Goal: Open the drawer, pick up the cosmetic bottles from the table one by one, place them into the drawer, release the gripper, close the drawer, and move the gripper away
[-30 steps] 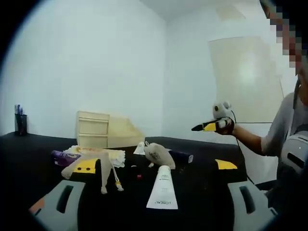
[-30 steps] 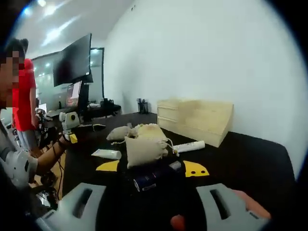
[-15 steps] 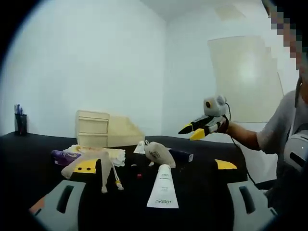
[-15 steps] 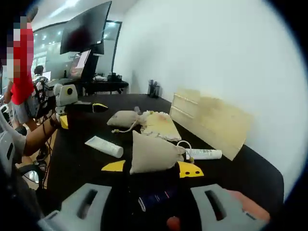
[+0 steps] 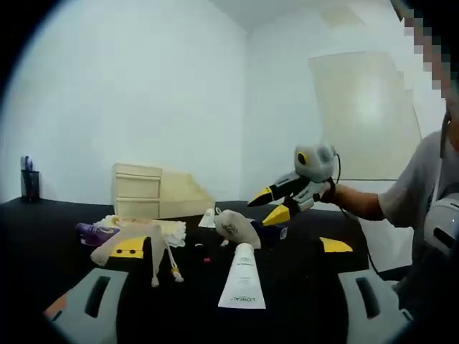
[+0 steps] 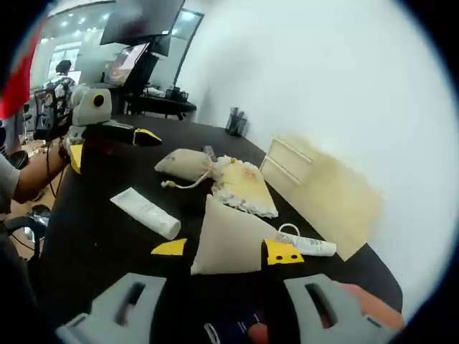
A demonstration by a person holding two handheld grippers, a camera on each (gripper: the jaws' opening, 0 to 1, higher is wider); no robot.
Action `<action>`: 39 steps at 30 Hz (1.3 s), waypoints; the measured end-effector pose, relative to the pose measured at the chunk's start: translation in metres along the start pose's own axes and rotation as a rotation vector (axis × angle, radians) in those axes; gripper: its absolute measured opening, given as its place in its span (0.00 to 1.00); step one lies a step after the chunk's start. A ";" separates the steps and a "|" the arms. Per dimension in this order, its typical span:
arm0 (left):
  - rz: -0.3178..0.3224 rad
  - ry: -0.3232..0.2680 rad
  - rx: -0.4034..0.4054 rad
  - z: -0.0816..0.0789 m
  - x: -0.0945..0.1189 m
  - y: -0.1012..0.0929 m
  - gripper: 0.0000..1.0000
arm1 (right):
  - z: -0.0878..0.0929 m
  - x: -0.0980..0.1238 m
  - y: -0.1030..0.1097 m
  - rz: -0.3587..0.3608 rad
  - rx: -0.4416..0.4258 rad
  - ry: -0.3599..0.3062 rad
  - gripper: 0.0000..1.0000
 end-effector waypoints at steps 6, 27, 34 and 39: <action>0.000 0.003 -0.002 0.000 -0.001 0.000 0.90 | -0.012 -0.011 0.005 0.058 0.095 -0.008 0.35; -0.001 0.014 -0.009 0.002 -0.002 -0.002 0.89 | -0.020 -0.044 0.015 0.154 0.309 0.033 0.26; -0.005 0.018 -0.006 0.003 -0.002 -0.003 0.89 | -0.018 -0.037 0.016 0.151 0.333 0.024 0.18; -0.007 0.025 -0.004 0.003 -0.002 -0.001 0.89 | -0.020 -0.023 0.014 0.178 0.377 -0.036 0.15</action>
Point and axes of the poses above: the point that each gripper's makers call its tool centre point, and the gripper's own axes: x roughly backward along the fingers, y roughly to its left, z roughly out of its underside, the point moved 7 cm from there along x, roughly backward along the fingers, and after that the axes turned 7 degrees about y, right-handed, at the moved point
